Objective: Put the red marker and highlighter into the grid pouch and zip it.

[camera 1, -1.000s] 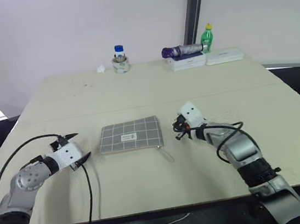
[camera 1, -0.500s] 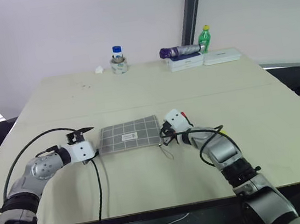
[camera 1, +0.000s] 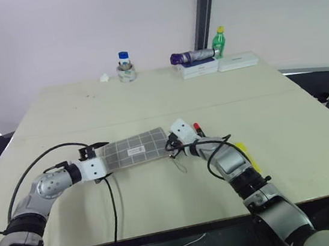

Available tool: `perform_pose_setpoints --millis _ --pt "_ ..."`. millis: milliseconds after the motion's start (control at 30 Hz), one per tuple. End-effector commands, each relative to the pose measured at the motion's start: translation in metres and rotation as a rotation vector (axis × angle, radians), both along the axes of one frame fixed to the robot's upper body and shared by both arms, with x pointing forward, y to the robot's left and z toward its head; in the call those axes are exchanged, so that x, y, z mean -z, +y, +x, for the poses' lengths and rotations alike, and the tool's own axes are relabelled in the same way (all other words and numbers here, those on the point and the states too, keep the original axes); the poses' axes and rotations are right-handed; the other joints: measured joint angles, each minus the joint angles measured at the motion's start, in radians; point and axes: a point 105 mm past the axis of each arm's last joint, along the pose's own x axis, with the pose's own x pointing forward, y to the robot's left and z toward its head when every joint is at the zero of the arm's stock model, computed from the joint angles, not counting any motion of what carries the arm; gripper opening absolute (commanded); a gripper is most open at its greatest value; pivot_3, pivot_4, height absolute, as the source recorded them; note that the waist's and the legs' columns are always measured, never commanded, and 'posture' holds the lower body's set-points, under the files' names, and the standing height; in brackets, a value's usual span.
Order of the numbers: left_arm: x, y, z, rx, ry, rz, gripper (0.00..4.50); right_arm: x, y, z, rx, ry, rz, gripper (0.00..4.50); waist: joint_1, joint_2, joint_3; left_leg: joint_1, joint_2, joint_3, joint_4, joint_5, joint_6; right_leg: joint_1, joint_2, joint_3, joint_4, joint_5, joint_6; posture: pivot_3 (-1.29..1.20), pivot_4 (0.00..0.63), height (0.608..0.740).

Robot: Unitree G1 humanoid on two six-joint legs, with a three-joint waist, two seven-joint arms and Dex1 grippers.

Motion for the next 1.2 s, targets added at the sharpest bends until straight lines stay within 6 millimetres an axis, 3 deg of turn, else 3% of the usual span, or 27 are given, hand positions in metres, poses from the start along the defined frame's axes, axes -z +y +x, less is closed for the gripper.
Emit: perform_pose_setpoints --millis 33,200,267,333,533,767,900,1000,1200 --pt "-0.001 -0.003 -0.004 0.022 0.001 -0.01 4.5 -0.006 0.008 0.0 -0.04 -0.029 -0.014 0.01 0.0 0.0 0.0 0.0 0.0 0.0 0.0 0.0 0.0 0.0 0.0 0.0 0.0 0.0 0.0 0.0 0.15 0.74" --pt "-0.001 -0.004 -0.008 0.037 0.012 -0.018 4.5 -0.005 0.008 0.001 -0.048 -0.034 -0.016 0.01 0.0 0.0 0.0 0.0 0.0 0.0 0.0 0.0 0.0 0.0 0.0 0.0 0.0 0.0 0.0 0.0 0.15 0.74" --pt "-0.002 -0.005 -0.009 0.046 0.016 -0.026 3.97 -0.005 0.008 0.001 -0.05 -0.036 -0.015 0.0 0.0 0.0 0.0 0.0 0.0 0.0 0.0 0.0 0.0 -0.001 0.0 0.001 0.0 0.0 0.0 0.0 0.15 0.74" --pt "-0.003 -0.007 -0.011 0.056 0.016 -0.039 3.2 -0.006 0.008 0.001 -0.051 -0.038 -0.014 0.0 -0.001 0.0 0.0 0.0 0.0 0.0 0.0 0.0 0.0 -0.001 0.0 0.001 0.0 0.0 0.0 0.0 0.15 0.74" --pt "-0.005 -0.012 -0.018 0.081 0.029 -0.084 0.05 -0.006 0.006 0.001 -0.048 -0.039 -0.014 0.0 0.0 0.0 0.0 0.0 0.001 0.0 0.0 0.0 0.0 -0.001 0.001 0.001 0.001 0.0 0.0 0.0 0.15 0.74" --pt "-0.018 -0.014 -0.027 0.022 0.078 -0.28 0.05 -0.016 -0.001 0.006 -0.024 -0.082 -0.013 0.0 0.001 0.0 0.0 0.0 0.001 0.0 0.0 0.0 0.0 -0.001 0.0 0.002 0.001 0.0 0.0 0.0 0.15 0.74" --pt "-0.034 -0.019 -0.026 -0.064 0.107 -0.464 0.05 -0.046 -0.018 0.013 0.003 -0.203 -0.019 0.0 0.002 0.0 0.0 -0.001 0.002 0.0 0.0 0.0 0.0 -0.001 0.0 0.002 0.001 0.0 0.0 0.0 0.15 0.74" --pt "-0.049 -0.024 -0.027 -0.122 0.118 -0.625 0.05 -0.074 -0.042 0.013 0.024 -0.274 0.003 0.0 0.002 0.0 0.0 -0.001 0.002 0.0 0.0 0.0 0.0 -0.002 0.0 0.002 0.001 0.0 0.0 0.0 0.15 0.74" --pt "-0.054 -0.043 -0.032 -0.207 0.192 -0.815 0.0 -0.097 -0.075 -0.007 -0.016 -0.295 0.028 3.04 -0.001 0.0 0.0 -0.001 0.002 0.0 0.0 0.0 0.0 -0.001 0.0 0.002 0.0 0.0 0.0 0.0 0.15 0.74"
